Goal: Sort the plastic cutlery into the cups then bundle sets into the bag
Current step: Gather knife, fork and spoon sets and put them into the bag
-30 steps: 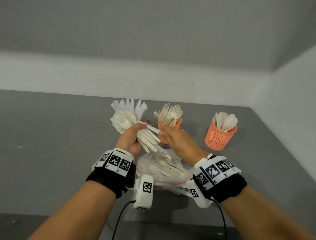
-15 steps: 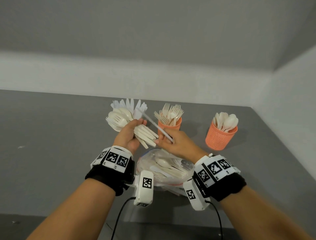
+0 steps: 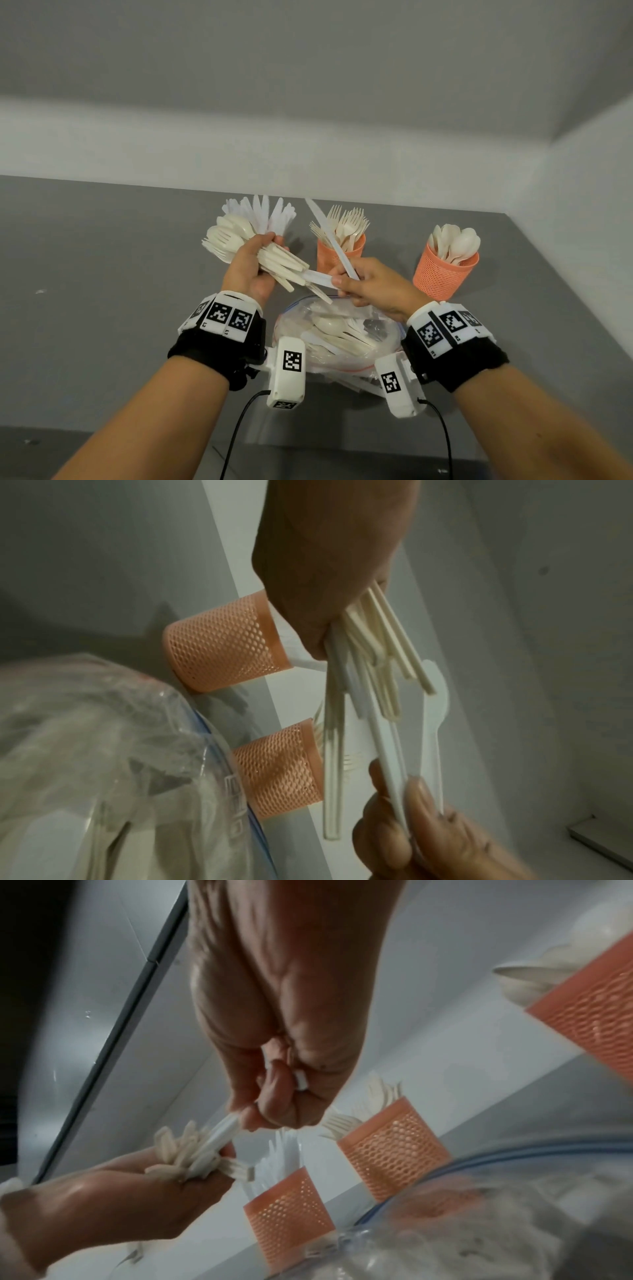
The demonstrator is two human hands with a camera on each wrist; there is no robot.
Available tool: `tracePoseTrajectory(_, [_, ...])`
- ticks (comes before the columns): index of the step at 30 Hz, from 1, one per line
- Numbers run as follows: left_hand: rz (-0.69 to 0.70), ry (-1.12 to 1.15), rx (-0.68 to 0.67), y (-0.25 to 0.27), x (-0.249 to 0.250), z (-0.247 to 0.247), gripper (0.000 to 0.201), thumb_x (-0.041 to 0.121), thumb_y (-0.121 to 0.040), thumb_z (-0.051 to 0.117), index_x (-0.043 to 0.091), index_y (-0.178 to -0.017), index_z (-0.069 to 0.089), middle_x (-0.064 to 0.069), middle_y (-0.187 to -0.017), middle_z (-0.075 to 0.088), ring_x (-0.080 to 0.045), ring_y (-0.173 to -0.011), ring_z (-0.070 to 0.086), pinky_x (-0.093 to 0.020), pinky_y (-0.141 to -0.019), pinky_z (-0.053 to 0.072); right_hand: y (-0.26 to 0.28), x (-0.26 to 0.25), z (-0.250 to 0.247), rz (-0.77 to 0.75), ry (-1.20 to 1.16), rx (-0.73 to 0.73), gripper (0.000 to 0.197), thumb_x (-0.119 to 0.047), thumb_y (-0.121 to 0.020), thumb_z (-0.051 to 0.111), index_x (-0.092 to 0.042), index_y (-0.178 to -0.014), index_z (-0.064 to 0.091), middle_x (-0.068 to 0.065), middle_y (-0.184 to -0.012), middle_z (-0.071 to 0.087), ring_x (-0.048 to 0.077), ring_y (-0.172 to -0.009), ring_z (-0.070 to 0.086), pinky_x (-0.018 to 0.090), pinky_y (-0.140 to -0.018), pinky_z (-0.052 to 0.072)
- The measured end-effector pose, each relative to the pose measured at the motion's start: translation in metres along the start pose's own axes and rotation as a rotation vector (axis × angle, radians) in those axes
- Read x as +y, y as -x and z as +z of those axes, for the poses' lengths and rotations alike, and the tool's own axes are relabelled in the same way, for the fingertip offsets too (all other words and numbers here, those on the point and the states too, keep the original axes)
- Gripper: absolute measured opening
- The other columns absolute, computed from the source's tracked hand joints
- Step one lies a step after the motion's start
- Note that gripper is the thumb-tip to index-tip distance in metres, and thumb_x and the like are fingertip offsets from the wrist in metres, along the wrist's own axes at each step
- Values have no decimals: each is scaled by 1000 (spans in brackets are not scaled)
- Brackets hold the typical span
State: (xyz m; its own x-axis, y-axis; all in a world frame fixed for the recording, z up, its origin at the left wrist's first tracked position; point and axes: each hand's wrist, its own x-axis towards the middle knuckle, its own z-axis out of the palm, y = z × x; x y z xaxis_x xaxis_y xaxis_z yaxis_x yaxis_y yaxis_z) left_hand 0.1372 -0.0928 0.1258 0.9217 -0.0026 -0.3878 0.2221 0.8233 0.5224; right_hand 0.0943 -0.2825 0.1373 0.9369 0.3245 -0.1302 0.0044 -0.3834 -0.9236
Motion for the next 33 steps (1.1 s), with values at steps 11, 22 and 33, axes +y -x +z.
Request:
tracePoseTrajectory(11, [63, -67, -6, 5, -7, 5, 19, 4, -89, 50, 5, -72, 56, -4, -55, 63, -15, -61, 61, -33, -73, 53, -10, -1, 20, -133, 368, -49, 27, -26, -94, 50, -8, -111, 58, 8, -100, 64, 19, -92, 58, 32, -83, 44])
tracePoseTrajectory(22, [79, -105, -1, 0, 2, -10, 10, 3, -86, 53, 8, -78, 53, 0, -59, 59, -11, -58, 58, -24, -62, 53, -12, -3, 24, -35, 341, -248, 18, -26, -97, 45, -11, -106, 51, -8, -70, 50, 5, -59, 46, 16, -55, 39])
tracePoseTrajectory(33, [239, -74, 130, -5, 43, -36, 16, 1, -88, 49, 10, -75, 49, 2, -49, 58, -6, -44, 58, -20, -51, 52, -28, -8, -3, 52, 254, -238, 14, -8, -97, 41, -19, -98, 50, -3, -70, 49, 9, -60, 45, 20, -61, 41])
